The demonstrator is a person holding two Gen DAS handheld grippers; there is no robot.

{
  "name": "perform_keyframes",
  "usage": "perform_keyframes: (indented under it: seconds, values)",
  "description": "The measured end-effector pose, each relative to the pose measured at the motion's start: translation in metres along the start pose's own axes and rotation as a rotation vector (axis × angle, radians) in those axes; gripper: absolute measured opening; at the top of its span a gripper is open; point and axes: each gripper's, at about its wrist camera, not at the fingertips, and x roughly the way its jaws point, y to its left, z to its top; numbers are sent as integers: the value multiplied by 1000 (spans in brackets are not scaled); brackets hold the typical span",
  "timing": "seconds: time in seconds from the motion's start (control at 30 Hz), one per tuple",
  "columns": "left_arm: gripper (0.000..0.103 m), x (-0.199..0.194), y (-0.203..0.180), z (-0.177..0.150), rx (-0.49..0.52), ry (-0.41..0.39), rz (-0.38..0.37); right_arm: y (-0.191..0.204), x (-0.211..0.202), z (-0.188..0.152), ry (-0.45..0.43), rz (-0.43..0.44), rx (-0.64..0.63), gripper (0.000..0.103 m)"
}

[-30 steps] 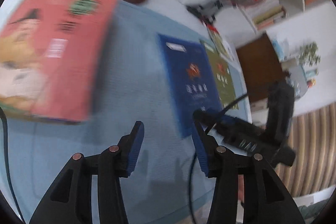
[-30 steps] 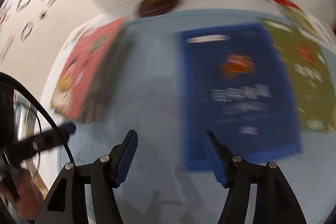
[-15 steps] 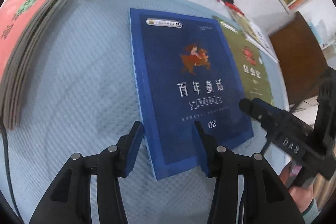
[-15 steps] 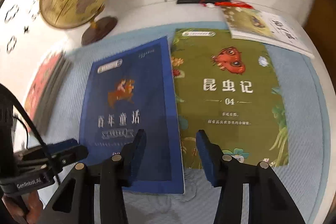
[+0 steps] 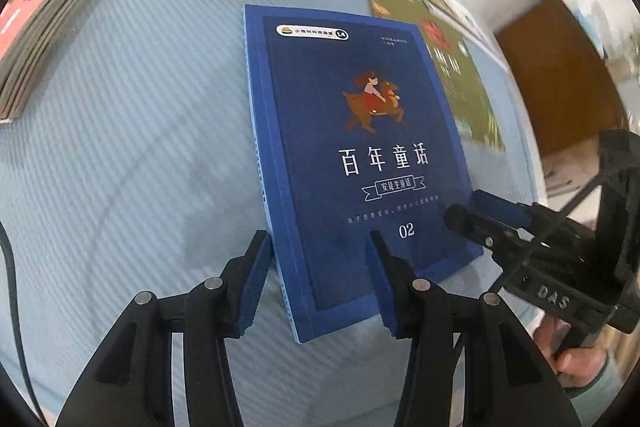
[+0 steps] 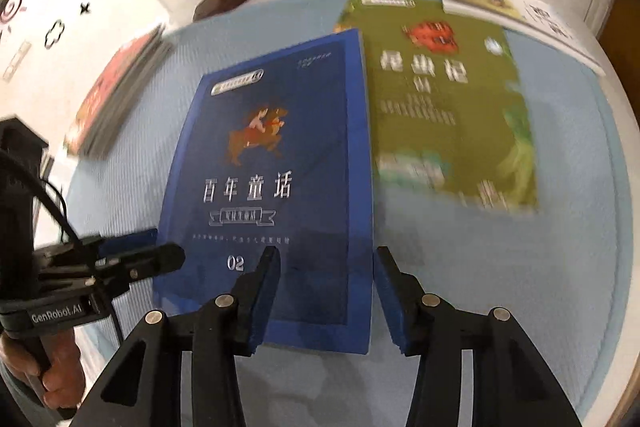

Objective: Organize books

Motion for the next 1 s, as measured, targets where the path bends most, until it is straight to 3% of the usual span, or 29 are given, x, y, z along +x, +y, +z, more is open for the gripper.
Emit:
perform_keyframes:
  seconds: [0.13, 0.23, 0.47, 0.9, 1.0]
  values:
    - [44, 2, -24, -19, 35, 18, 5, -11, -12, -32, 21, -26, 9, 50]
    - [44, 6, -43, -28, 56, 43, -37, -25, -22, -47, 33, -34, 43, 60]
    - [44, 14, -79, -45, 99, 31, -25, -63, -39, -70, 41, -47, 100, 60]
    - [44, 13, -79, -59, 60, -28, -7, -64, -41, -77, 30, -83, 20, 60]
    - [52, 14, -81, -60, 49, -36, -12, -62, -37, -74, 25, -92, -1, 61]
